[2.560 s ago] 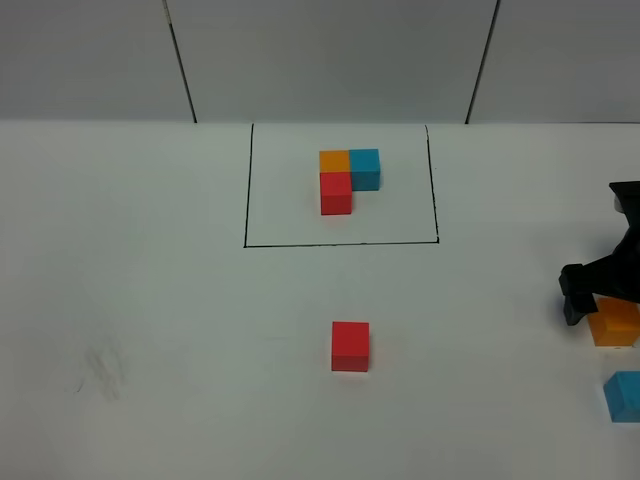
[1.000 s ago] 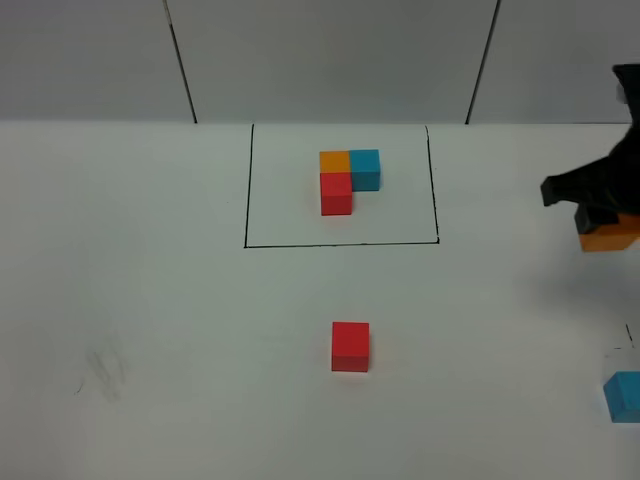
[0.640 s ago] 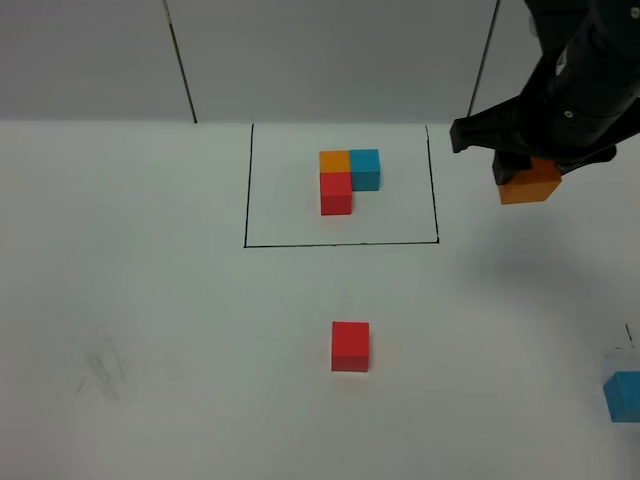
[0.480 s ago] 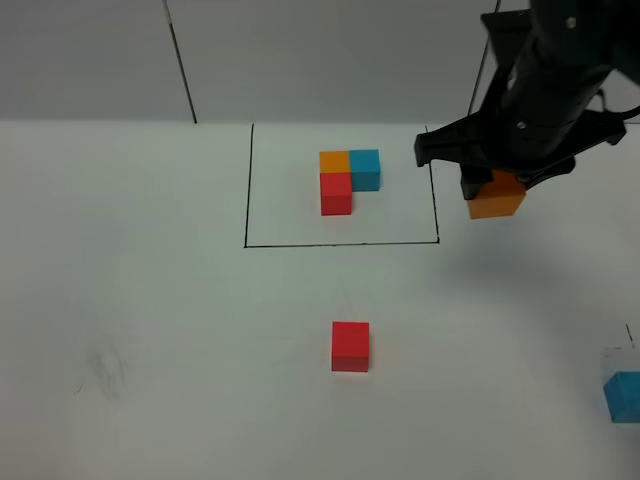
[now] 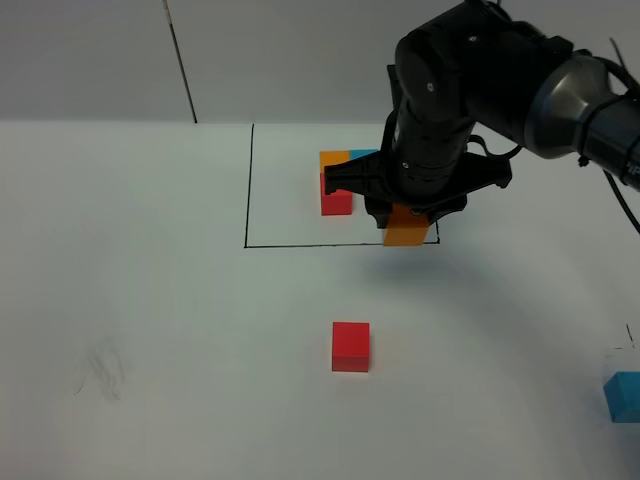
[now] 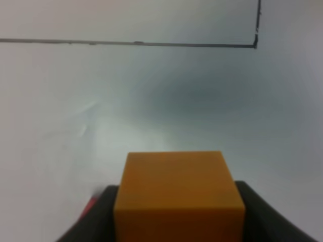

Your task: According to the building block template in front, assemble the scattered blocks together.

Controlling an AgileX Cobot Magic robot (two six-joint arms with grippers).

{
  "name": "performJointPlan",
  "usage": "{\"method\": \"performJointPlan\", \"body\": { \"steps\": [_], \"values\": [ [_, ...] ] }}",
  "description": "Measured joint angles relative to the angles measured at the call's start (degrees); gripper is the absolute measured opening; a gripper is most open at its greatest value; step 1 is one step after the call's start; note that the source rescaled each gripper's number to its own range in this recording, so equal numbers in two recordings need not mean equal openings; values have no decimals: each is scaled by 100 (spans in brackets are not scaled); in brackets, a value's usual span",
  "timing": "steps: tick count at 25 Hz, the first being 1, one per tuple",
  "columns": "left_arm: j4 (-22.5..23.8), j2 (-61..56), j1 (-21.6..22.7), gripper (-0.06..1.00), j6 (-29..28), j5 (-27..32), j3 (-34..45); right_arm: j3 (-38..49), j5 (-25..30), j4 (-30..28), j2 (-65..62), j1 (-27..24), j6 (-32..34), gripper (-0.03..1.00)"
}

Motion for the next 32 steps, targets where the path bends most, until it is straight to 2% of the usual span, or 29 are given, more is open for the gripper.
{"method": "performJointPlan", "body": {
  "steps": [4, 13, 21, 28, 32],
  "values": [
    [0, 0, 0, 57, 0, 0, 0, -51, -23, 5, 237, 35, 582, 46],
    [0, 0, 0, 57, 0, 0, 0, -58, -65, -6, 766, 221, 493, 46],
    [0, 0, 0, 57, 1, 0, 0, -58, -524, -30, 923, 489, 828, 46],
    [0, 0, 0, 57, 1, 0, 0, -58, -483, -209, 923, 638, 1050, 46],
    [0, 0, 0, 57, 1, 0, 0, -58, -251, -281, 998, 669, 1173, 46]
  ]
}}
